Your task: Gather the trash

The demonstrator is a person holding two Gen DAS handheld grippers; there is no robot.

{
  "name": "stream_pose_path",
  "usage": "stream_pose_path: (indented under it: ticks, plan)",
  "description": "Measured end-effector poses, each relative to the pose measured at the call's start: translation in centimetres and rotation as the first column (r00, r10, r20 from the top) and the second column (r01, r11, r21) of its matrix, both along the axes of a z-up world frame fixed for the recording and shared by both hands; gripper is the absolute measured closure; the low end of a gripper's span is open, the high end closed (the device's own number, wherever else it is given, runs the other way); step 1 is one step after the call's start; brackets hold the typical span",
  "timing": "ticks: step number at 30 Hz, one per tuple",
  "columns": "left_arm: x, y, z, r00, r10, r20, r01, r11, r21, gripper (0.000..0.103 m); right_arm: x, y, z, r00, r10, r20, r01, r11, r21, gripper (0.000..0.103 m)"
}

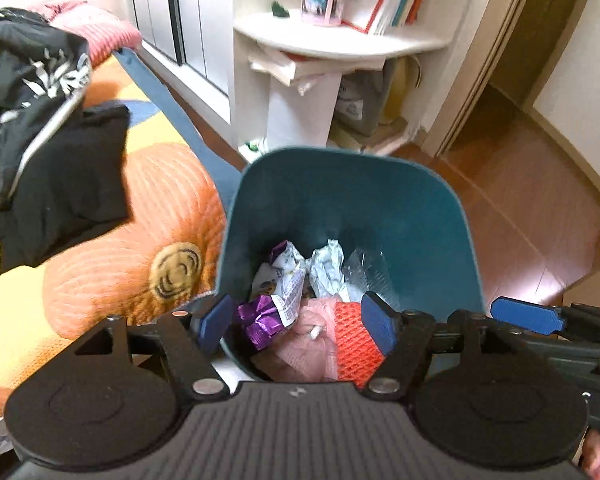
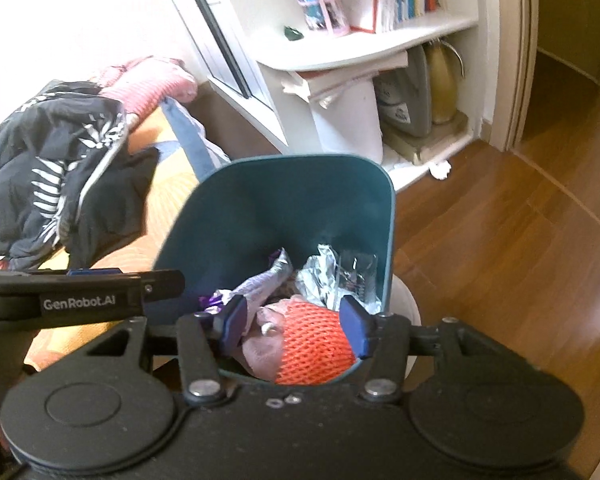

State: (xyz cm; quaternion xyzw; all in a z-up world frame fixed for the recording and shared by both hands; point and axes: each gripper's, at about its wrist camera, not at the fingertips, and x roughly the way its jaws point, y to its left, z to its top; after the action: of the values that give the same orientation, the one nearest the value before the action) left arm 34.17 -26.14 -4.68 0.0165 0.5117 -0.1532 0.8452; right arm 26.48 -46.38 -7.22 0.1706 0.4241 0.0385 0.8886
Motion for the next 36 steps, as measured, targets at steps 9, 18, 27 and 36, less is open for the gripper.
stream_pose_path:
  ticks: [9,18,27,36]
  plan:
    - [-4.0,2.1,4.8,0.996,0.005,0.091,0.002,0.997,-0.077,0.032,-3.6,1.3,3.8,0.994,0.047,0.095,-0.045,0.999,-0.021,0.051]
    - [-8.5,3.8,9.1,0.980,0.004,0.200,0.028,0.987,-0.157,0.025,-7.5,1.6,7.8,0.976,0.041,0.215,-0.028,0.998,-0.064,0.051]
    - [-11.8,6.2,10.9,0.965,0.050,0.258,0.006,0.977,-0.212,0.021,-11.0,3.1,9.7,0.944,0.084,0.318,-0.038,0.988,-0.150,0.051]
    - [-15.3,7.8,11.6,0.937,0.084,0.339,-0.002,0.972,-0.237,0.002,-13.5,4.2,9.8,0.923,0.101,0.371,-0.038,0.984,-0.174,0.051]
